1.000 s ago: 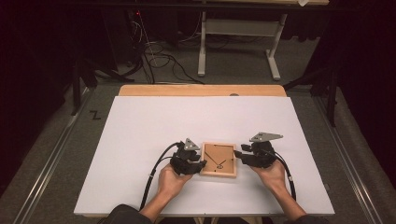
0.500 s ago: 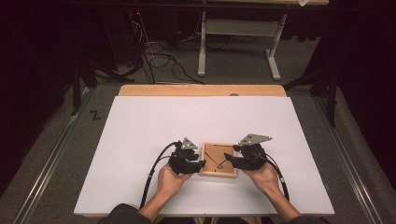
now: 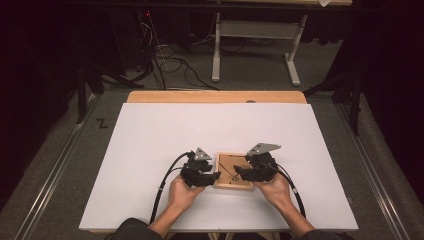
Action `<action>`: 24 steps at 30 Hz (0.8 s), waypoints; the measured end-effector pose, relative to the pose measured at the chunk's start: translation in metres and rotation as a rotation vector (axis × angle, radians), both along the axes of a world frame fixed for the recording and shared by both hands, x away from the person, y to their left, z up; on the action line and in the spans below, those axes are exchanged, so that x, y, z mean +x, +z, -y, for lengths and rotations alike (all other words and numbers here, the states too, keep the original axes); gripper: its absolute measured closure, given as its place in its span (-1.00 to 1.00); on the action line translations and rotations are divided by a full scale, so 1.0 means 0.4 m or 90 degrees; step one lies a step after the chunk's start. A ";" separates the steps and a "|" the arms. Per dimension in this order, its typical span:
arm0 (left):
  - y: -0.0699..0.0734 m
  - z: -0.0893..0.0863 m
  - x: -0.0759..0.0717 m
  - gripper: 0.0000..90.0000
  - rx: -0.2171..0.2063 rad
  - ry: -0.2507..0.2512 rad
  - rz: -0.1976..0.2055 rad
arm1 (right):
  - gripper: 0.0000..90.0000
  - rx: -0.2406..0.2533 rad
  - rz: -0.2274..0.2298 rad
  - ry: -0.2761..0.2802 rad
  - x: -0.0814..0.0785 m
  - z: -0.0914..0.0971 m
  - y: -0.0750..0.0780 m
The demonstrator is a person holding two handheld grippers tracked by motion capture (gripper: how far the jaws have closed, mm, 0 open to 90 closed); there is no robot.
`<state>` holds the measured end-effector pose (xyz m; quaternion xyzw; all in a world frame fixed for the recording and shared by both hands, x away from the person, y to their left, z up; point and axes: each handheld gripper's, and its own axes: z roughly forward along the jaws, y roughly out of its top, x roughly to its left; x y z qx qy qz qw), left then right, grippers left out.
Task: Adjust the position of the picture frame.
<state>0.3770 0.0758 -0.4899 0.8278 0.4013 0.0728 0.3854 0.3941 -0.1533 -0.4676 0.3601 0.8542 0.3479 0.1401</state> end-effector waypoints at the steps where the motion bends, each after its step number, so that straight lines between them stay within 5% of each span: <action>1: 0.000 -0.001 0.001 0.24 0.000 -0.001 -0.002 | -0.07 0.002 -0.001 0.001 -0.001 -0.002 0.000; 24: -0.002 -0.004 0.006 0.13 0.000 0.009 -0.006 | -0.12 -0.019 -0.014 0.000 0.020 -0.039 -0.027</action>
